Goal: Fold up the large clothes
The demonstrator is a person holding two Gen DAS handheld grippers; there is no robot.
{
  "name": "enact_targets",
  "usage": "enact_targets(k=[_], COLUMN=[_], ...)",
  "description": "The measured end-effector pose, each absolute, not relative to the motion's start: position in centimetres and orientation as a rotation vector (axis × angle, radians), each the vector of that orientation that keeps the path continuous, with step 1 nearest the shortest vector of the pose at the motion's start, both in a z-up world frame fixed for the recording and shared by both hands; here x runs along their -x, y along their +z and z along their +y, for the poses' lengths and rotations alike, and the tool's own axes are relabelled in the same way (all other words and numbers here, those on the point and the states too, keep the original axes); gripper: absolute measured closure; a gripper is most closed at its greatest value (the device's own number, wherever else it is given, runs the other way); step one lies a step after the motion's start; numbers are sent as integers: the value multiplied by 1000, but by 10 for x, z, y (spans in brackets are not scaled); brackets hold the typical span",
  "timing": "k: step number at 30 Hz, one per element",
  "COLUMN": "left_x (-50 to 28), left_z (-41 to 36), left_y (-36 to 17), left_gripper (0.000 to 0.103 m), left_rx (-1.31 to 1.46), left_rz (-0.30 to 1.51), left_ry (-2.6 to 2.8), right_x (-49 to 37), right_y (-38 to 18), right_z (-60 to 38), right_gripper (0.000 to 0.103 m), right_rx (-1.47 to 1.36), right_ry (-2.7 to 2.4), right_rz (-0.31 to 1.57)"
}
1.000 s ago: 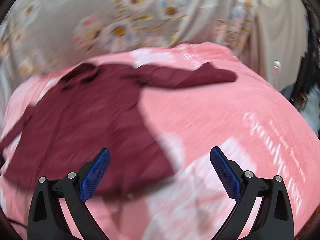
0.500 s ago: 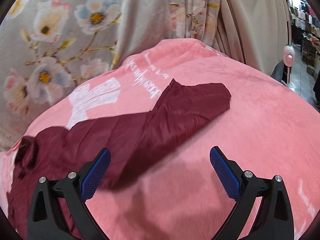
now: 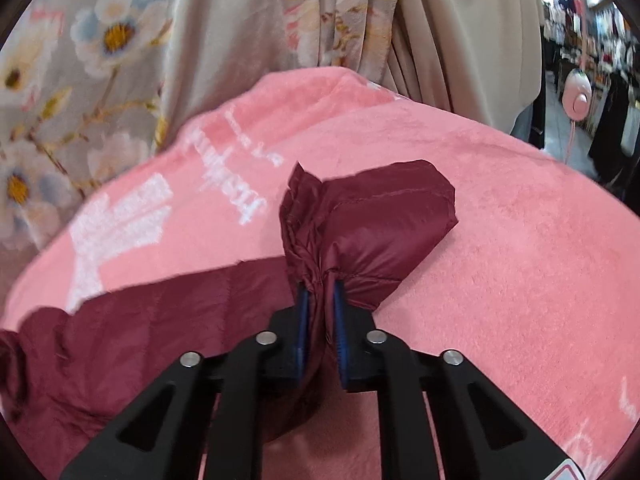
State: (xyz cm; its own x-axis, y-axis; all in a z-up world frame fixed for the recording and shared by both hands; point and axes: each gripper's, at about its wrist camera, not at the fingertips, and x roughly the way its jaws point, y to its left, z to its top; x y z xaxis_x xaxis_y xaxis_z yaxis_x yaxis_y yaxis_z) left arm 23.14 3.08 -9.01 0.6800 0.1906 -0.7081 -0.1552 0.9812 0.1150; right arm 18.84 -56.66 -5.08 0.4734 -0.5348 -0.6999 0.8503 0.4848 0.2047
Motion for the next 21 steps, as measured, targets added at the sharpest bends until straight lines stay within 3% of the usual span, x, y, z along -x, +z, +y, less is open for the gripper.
enact_targets(k=[6,10,18,21], left_x=[-228,-226,-227,-227], left_z=[31,36,44,46], left_y=[-89,-89,-94,-94], left_gripper=[5,5,5,5], left_rx=[-32,-4,57,75], left_rz=[783,779,794,798], left_ry=[186,181,149,131], right_x=[-199,-229,-287,-298], right_y=[19,53,14,-10], right_z=[-484,-394,-224,-187], right_gripper=[95,95,94,88], right_rx=[-503,-352,-116,-76], right_ry=[-572,-274,178,250], right_rz=[403,376,582,680])
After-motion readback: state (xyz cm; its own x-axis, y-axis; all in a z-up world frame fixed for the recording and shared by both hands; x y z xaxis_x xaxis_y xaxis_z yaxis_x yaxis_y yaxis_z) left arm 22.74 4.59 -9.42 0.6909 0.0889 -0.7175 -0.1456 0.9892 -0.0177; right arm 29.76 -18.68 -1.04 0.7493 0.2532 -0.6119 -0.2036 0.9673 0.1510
